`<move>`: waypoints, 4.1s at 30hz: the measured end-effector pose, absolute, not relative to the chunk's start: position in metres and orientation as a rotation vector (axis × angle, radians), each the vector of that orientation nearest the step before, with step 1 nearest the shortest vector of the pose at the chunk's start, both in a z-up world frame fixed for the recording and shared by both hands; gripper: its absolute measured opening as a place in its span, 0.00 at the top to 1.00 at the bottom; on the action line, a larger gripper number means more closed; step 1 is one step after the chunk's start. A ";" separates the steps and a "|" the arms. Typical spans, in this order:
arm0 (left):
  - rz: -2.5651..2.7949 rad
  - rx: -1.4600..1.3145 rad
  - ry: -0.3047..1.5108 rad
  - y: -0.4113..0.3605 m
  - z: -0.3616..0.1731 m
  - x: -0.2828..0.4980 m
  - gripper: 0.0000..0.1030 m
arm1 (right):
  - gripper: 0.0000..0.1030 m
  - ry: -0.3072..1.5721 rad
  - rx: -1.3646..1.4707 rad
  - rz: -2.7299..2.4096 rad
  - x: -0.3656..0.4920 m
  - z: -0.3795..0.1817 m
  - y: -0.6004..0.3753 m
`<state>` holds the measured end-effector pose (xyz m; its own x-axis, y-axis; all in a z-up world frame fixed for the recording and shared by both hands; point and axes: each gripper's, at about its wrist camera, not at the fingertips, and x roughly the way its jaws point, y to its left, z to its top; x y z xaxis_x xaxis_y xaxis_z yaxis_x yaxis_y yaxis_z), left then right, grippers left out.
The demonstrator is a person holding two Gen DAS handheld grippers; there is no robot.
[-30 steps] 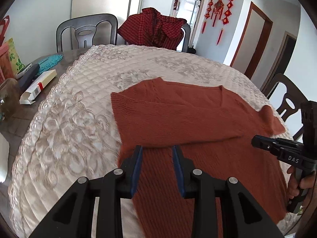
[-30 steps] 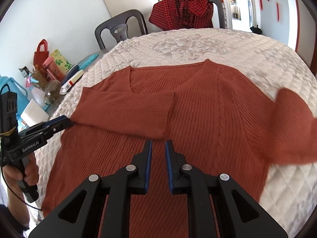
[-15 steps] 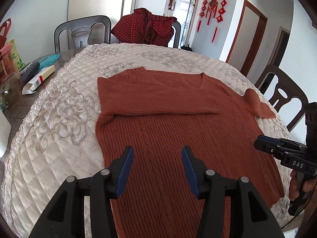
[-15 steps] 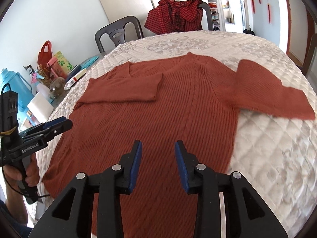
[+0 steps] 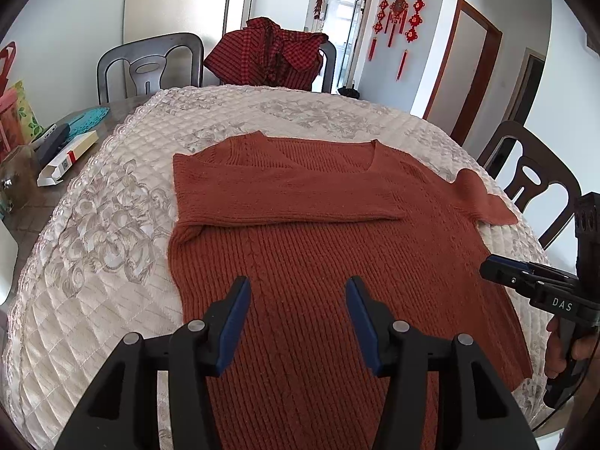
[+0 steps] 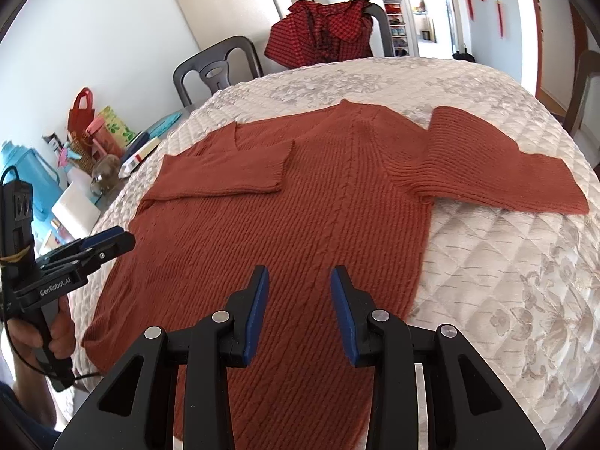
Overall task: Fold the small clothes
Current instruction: 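Grasp the cuff of the other sleeve with the right gripper, then fold the held sleeve across the sweater front with the right gripper, then open the right gripper and lay the folded sleeve flat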
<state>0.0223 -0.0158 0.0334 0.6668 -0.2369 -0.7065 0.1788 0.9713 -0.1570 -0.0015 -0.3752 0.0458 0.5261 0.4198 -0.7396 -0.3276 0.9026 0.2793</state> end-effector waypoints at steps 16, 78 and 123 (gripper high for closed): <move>-0.253 -0.056 0.815 -0.042 0.029 0.082 0.44 | 0.58 0.871 0.392 0.122 0.038 0.046 -0.496; -0.497 -0.294 0.971 -0.057 0.005 0.108 0.59 | 0.79 0.910 0.268 0.600 0.041 0.048 -0.365; -0.497 -0.238 0.827 -0.041 0.024 0.152 0.95 | 0.79 0.853 0.291 0.461 0.057 0.049 -0.402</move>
